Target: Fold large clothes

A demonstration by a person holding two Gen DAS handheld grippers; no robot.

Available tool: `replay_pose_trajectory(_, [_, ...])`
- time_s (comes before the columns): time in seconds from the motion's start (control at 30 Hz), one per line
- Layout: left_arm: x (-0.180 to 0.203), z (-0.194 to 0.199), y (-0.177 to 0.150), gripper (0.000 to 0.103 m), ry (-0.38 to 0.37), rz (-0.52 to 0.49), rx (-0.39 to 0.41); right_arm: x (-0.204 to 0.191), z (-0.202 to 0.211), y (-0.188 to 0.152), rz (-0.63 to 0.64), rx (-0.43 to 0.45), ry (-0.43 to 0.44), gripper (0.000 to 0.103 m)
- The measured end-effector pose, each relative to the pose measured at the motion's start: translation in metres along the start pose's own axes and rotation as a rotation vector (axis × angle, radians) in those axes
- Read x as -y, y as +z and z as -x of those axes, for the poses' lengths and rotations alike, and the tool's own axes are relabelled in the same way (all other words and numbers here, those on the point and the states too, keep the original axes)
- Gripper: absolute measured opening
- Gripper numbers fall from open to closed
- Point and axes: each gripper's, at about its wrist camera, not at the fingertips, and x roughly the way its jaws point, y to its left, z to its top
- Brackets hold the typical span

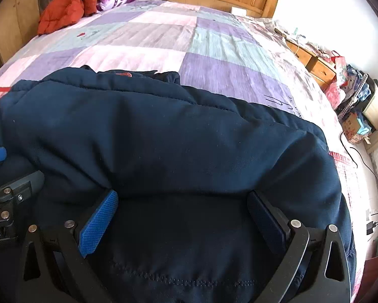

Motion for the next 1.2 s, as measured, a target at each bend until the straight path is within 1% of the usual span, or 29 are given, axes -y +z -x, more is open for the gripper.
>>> replay_pose_trajectory(0.6, [0.000,-0.016,0.015,0.103,0.017,-0.005,-0.025,0.001,-0.009,0.007,0.010,-0.015,-0.006,0.103])
replay_pose_trajectory(0.83, [-0.011,-0.038,0.039,0.103,0.000,0.023,-0.080,0.008,-0.026,0.024,-0.002,-0.055,0.015,0.103])
replay_pose_trajectory(0.93, [-0.015,-0.046,0.051,0.103,-0.015,0.018,-0.107,0.013,-0.035,0.034,-0.010,-0.079,0.029,0.103])
replay_pose_trajectory(1.03, [-0.022,-0.051,0.058,0.103,-0.038,0.029,-0.123,0.017,-0.039,0.040,-0.008,-0.081,0.043,0.103])
replay_pose_trajectory(1.13, [-0.034,-0.053,0.066,0.103,-0.087,0.076,-0.149,0.023,-0.036,0.040,-0.029,-0.073,0.073,0.103])
replay_pose_trajectory(1.17, [-0.042,-0.055,0.068,0.103,-0.126,0.110,-0.167,0.026,-0.033,0.040,-0.038,-0.070,0.090,0.103])
replay_pose_trajectory(1.2, [-0.048,-0.057,0.069,0.103,-0.149,0.134,-0.177,0.027,-0.029,0.039,-0.044,-0.063,0.103,0.103])
